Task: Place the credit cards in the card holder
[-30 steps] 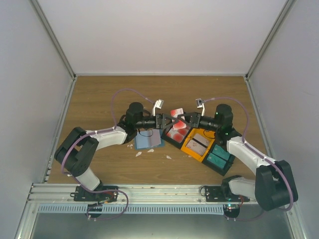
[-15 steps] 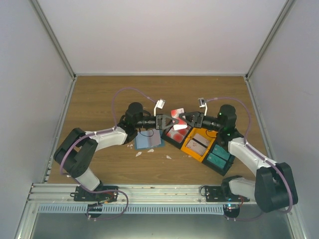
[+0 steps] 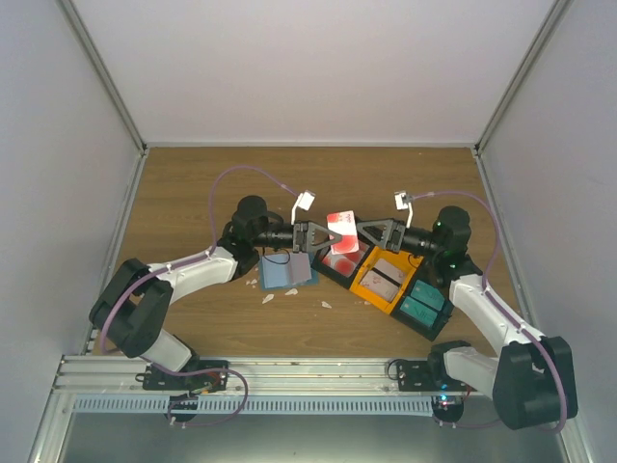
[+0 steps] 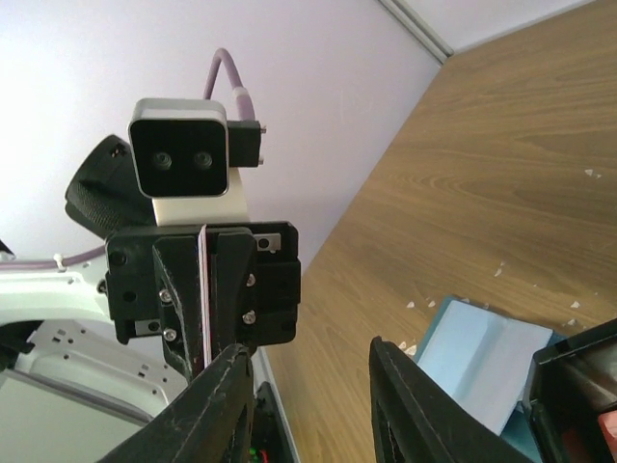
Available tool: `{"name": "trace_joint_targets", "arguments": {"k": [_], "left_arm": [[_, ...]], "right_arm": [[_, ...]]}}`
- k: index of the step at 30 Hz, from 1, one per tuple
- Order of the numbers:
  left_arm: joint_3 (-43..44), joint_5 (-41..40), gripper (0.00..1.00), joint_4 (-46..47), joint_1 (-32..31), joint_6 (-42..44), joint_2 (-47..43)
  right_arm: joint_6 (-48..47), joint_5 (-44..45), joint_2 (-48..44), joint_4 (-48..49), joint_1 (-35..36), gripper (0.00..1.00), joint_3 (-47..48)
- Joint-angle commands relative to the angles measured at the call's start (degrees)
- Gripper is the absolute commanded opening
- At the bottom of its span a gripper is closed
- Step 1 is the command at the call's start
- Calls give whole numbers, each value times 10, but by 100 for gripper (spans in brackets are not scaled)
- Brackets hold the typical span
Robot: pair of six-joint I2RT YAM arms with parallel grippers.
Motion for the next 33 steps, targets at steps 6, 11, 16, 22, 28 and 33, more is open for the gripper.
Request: {"name": "trace_joint_targets", "arguments": {"k": [6,11,16,22,28,33], "left_arm": [[19,23,0,-12,5,17,-11],[17,-7,0,-43,5,37,-18],[19,-11,0,-55,5,45,-21],[19,6,0,-43,5,39,-20],[19,26,0,-24,6,29,-20],[21,43,0,-12,6,21,-14]], "right_arm": [[-51,-37,-12,-24,-4,39,1],[-49,-7,-40,-24,-4,47,-4],[-41,-21,-39,-5,-4,48,-8],[-66,-48,-15,-34,0,42,8],[-80,-50,4,-51,3,31,15],[-88,-53,13,-58,9,31,19]]}}
